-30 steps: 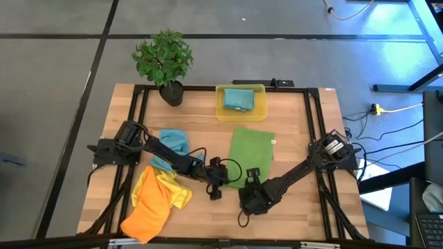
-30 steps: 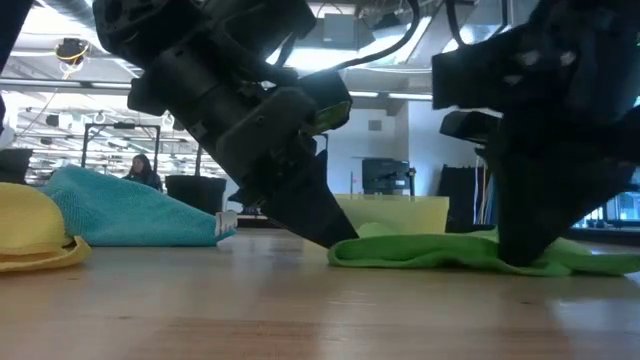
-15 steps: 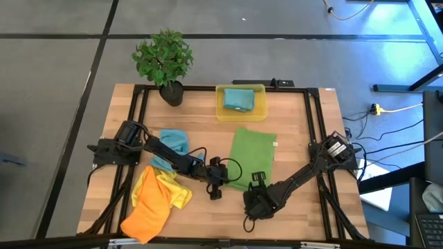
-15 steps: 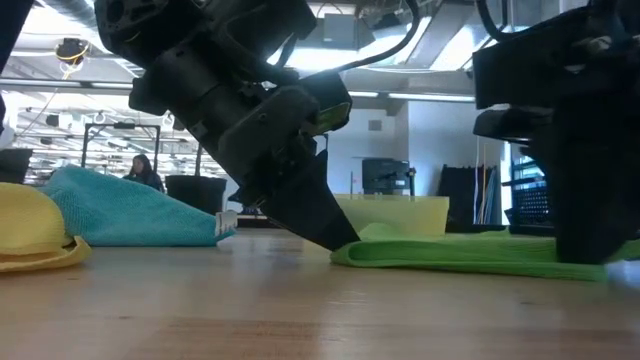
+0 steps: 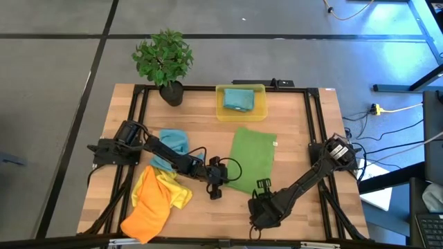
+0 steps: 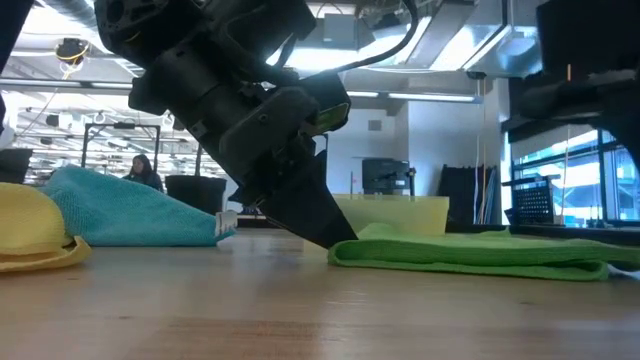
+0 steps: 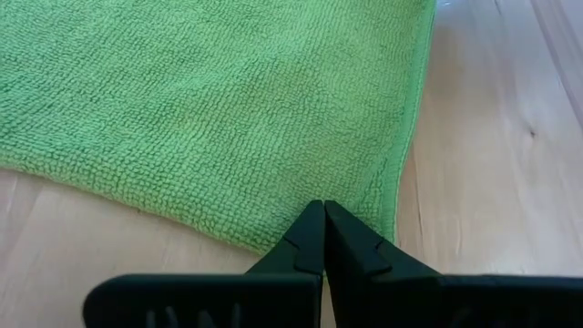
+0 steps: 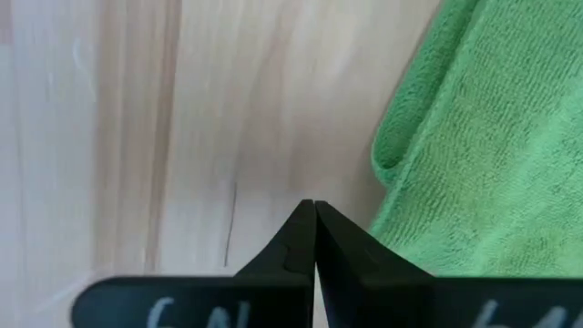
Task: Fold microfiber towels
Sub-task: Fold the green microfiber towel
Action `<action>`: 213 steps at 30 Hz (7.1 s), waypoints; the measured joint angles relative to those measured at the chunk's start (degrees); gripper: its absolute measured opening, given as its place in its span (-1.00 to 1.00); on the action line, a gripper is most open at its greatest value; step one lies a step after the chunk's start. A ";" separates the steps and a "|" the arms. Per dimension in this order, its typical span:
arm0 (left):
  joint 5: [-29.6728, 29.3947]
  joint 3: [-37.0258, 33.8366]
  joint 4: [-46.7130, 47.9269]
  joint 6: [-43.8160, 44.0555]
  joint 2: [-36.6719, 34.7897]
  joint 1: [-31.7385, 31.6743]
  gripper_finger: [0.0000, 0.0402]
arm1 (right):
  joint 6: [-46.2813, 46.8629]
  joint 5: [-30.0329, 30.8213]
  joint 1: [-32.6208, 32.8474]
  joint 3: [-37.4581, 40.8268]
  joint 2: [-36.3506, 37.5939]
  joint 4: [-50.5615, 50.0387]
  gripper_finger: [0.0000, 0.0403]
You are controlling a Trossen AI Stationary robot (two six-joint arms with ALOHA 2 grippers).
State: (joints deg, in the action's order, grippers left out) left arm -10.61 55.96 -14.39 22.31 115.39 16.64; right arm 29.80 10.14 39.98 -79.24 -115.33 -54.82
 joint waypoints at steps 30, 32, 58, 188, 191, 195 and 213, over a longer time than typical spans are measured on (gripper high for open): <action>0.81 3.31 2.79 -1.44 0.20 -0.17 -1.00 | -3.07 8.27 -3.11 0.83 -0.09 7.45 -0.94; 0.81 3.33 2.82 -1.44 0.20 -0.17 -1.00 | -3.06 8.27 -3.12 0.83 -0.09 7.44 -0.89; 1.05 3.46 3.65 -0.52 0.11 -0.39 -1.00 | 6.65 4.89 -3.06 6.43 -0.03 -2.18 -0.74; 2.59 3.48 7.89 1.17 -2.40 1.68 -1.00 | -18.59 18.49 3.17 39.90 29.51 75.84 -0.74; 1.97 3.48 7.28 1.18 -2.40 2.17 -1.00 | -19.20 16.06 1.29 48.03 29.53 89.54 -0.74; 1.73 3.48 7.10 1.25 -2.40 2.92 -1.00 | -20.29 15.78 -0.75 57.64 29.62 106.59 -0.74; 0.75 3.48 6.67 1.56 -2.40 3.28 -1.00 | -17.83 18.72 -0.31 61.77 29.62 113.20 -0.74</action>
State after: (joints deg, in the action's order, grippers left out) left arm -9.86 59.44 -7.73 23.86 112.99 19.92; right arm 11.97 28.86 39.67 -17.47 -85.71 58.38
